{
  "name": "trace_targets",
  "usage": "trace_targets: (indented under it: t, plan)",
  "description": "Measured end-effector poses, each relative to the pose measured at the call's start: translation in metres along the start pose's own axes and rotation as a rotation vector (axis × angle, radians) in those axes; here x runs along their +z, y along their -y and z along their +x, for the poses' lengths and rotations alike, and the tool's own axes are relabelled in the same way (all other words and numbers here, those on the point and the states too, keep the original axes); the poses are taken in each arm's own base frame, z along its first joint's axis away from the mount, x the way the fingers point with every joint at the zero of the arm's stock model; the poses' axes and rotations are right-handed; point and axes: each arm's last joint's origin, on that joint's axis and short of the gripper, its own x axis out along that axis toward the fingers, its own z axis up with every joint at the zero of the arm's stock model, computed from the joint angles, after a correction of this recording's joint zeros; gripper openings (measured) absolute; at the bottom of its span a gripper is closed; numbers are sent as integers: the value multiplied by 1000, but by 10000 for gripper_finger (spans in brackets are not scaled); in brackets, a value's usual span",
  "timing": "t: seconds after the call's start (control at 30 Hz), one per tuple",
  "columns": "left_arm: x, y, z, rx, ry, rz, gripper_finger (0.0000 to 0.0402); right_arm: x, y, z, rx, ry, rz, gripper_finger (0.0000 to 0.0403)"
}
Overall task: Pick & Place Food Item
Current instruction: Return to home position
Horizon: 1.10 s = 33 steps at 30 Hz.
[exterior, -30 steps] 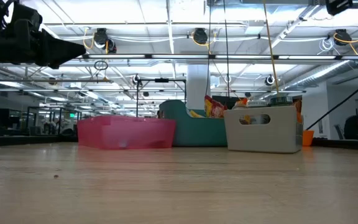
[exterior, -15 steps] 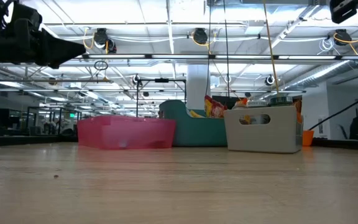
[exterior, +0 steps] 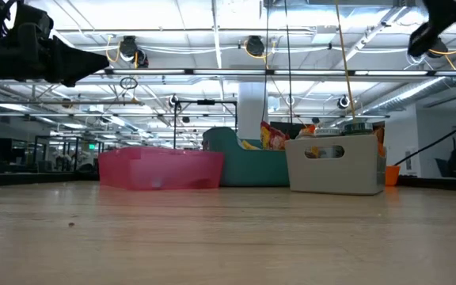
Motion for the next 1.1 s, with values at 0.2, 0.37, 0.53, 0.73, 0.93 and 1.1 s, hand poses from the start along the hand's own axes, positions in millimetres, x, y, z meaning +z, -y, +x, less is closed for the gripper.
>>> trace_targets:
  t: [0.2, 0.37, 0.53, 0.73, 0.93, 1.1]
  plan:
    - [0, 0, 0, 2, 3, -1, 108, 0, 5, 0, -189, 31, -24, 59]
    - [0, 0, 0, -4, 3, -1, 108, -1, 5, 0, -156, 19, -36, 59]
    - [0, 0, 0, -4, 0, -1, 108, -4, -1, 0, 40, -22, -79, 59]
    - [0, 0, 0, -4, 0, -1, 108, -16, -5, -2, 241, -152, -104, 59]
    - [0, 0, 0, -4, 0, -1, 108, -27, -3, -4, 239, -271, -131, 59]
    - [0, 0, 0, -4, 0, -1, 108, -32, -2, -5, 234, -325, -144, 59]
